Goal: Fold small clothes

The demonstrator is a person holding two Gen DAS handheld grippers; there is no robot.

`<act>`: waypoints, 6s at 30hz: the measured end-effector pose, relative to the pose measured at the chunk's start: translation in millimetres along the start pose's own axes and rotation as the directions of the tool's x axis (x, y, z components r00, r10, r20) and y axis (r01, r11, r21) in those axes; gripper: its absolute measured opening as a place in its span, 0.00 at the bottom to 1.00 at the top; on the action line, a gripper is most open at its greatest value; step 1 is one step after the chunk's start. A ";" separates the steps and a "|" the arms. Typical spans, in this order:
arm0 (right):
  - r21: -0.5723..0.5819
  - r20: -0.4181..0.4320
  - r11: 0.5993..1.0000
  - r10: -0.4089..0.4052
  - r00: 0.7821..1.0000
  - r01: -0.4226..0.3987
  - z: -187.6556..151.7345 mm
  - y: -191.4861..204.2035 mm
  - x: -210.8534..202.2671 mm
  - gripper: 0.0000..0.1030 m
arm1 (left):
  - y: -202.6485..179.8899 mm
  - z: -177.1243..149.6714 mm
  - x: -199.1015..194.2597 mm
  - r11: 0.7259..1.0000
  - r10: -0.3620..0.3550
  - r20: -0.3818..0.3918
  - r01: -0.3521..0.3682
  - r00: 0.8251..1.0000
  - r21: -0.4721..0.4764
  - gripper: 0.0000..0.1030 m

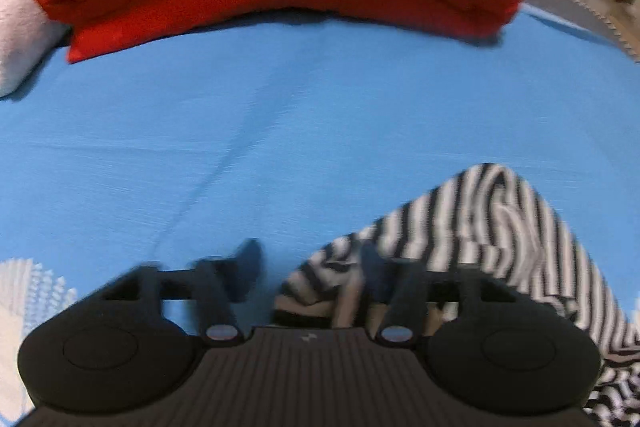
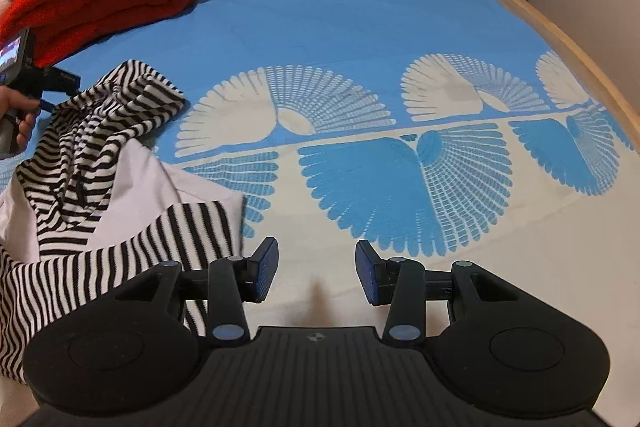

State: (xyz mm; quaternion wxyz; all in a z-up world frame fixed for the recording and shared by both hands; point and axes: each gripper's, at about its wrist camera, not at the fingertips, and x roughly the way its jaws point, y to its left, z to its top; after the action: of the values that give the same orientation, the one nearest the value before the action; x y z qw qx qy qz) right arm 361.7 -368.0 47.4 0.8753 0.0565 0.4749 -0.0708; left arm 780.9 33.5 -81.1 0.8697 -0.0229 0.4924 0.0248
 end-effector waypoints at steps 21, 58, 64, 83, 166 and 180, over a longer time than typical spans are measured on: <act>0.079 0.144 0.992 0.083 0.986 -0.095 20.5 9.6 -55.7 0.43 | 28.2 -298.1 -346.3 0.658 -0.515 0.034 0.370 0.857 0.656 0.03; 0.347 0.181 0.753 0.532 0.827 -0.560 -3.7 69.5 -31.4 0.03 | 131.5 -295.5 -315.0 0.843 -0.302 0.270 0.389 0.914 -0.372 0.00; 0.427 -0.132 0.815 0.485 0.865 -0.392 -31.2 51.2 8.7 0.03 | 144.0 -319.6 -262.2 0.878 -0.260 -0.122 0.182 0.958 -0.443 0.01; 0.207 -0.302 0.905 0.420 0.856 -0.371 -50.8 95.6 31.7 0.04 | 141.0 -332.4 -224.5 0.862 -0.270 -0.190 0.148 0.944 -0.485 0.03; 0.034 0.074 0.990 0.137 0.988 -0.140 -282.5 -25.1 -164.0 0.47 | 127.3 -576.8 -423.2 0.930 -0.171 0.091 0.191 0.981 -0.313 0.25; 0.165 -0.072 0.974 0.169 0.983 -0.156 -289.8 -46.3 -128.8 0.61 | 177.6 -595.0 -393.1 0.830 -0.196 -0.043 0.143 0.980 -0.538 0.66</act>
State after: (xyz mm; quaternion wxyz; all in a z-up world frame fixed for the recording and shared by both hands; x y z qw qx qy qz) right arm 45.4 -356.4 -3.1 0.8498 0.1675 0.4986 -0.0338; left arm 58.3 164.3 -52.5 0.8032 -0.3079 0.5034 0.0819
